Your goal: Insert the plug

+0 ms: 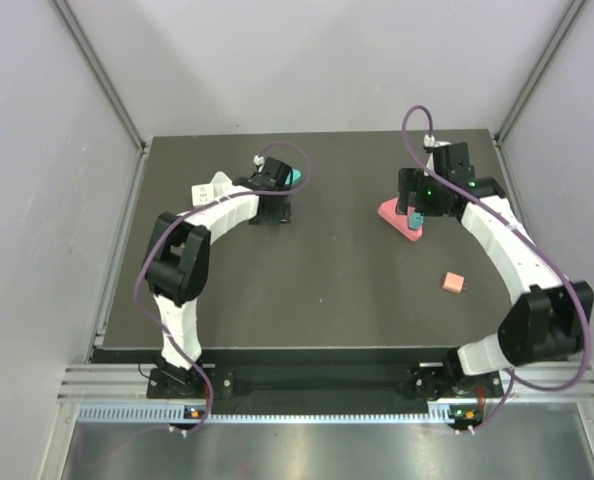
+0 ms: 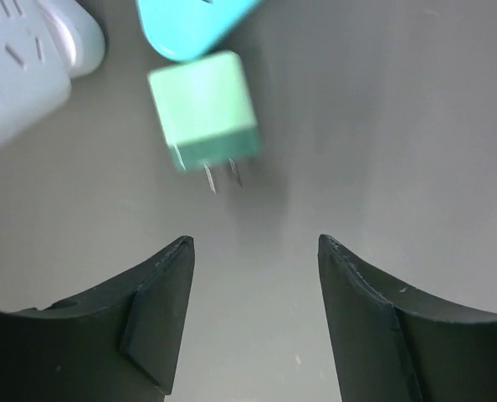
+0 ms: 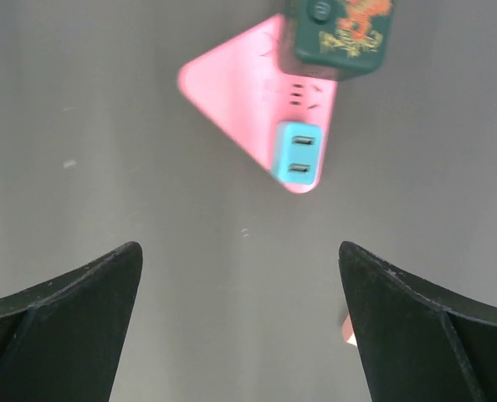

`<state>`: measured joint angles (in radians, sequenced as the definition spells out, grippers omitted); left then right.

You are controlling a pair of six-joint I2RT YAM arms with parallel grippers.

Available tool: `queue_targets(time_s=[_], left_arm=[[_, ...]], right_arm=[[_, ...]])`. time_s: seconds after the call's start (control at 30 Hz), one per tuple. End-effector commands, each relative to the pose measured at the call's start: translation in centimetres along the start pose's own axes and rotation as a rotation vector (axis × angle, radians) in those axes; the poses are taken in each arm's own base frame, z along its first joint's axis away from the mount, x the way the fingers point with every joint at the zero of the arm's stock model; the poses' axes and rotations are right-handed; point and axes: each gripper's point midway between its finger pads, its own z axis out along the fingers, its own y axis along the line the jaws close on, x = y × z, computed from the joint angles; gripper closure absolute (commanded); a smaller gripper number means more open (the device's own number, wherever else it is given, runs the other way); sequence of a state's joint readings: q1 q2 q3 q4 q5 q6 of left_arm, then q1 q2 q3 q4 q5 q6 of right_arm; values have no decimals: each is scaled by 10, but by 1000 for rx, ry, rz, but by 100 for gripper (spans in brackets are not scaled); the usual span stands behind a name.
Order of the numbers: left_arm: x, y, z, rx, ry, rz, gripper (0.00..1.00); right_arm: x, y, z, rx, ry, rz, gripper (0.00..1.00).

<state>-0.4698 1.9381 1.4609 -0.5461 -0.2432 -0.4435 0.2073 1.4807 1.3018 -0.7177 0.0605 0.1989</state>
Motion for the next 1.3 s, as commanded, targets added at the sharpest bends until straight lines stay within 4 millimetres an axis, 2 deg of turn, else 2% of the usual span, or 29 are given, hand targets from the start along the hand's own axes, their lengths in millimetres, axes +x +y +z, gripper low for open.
queue_targets(time_s=[0.0,0.13,0.43,0.5,0.57,0.6,0.67,0.73,0.77,0.8,0.83,0.87,0.9,0.93,0.97,1.0,1.03,1.07,1.1,1.17,1.2,1.27], left_arm=[[-22,11,8,-35,-23,-24,34],[-30,17,27,-69,-36,2,32],[-32,21,55,-101,-23,45,29],[-33,18,56,-86,-26,52,35],[-32,15,54,-66,-18,55,47],[-34,13,48,-53,-21,50,64],[-26,5,40,-2,5,40,77],[-27,-5,20,57,-5,40,94],[-15,-10,14,94,17,60,100],[-19,-23,-7,152,-10,85,100],[-18,-31,-19,195,-26,128,100],[-5,-41,-25,264,-31,163,100],[-11,-55,-59,324,-109,208,100],[-7,-66,-74,395,-144,278,100],[14,-71,-81,441,-139,331,100],[11,-95,-122,555,-236,388,100],[18,-102,-138,606,-276,456,100],[36,-105,-144,638,-276,494,100],[40,-121,-177,721,-347,535,100],[53,-127,-195,776,-370,573,100],[56,-133,-212,820,-394,586,100],[60,-136,-222,851,-404,602,100]], right_arm=[[-7,28,-28,-175,-81,-25,0],[-15,47,-45,-290,-161,-30,0],[-10,54,-46,-335,-152,-35,1],[-9,53,-45,-335,-150,-32,0],[-9,54,-46,-338,-155,-27,0],[-7,55,-44,-342,-152,-25,0],[-4,55,-41,-344,-143,-18,0],[0,61,-38,-373,-125,-3,0],[1,66,-37,-394,-121,3,0],[5,74,-38,-441,-103,26,0],[2,79,-38,-468,-114,38,0],[1,83,-40,-494,-113,49,0],[4,93,-44,-553,-91,69,0],[1,99,-46,-589,-96,75,0],[1,105,-50,-625,-89,80,0],[3,116,-58,-703,-66,85,0],[6,122,-61,-753,-47,86,0],[7,137,-73,-864,-39,68,0],[15,144,-77,-920,0,88,0],[18,159,-85,-1030,19,80,0],[30,169,-93,-1094,76,90,1],[38,178,-98,-1126,96,77,3]])
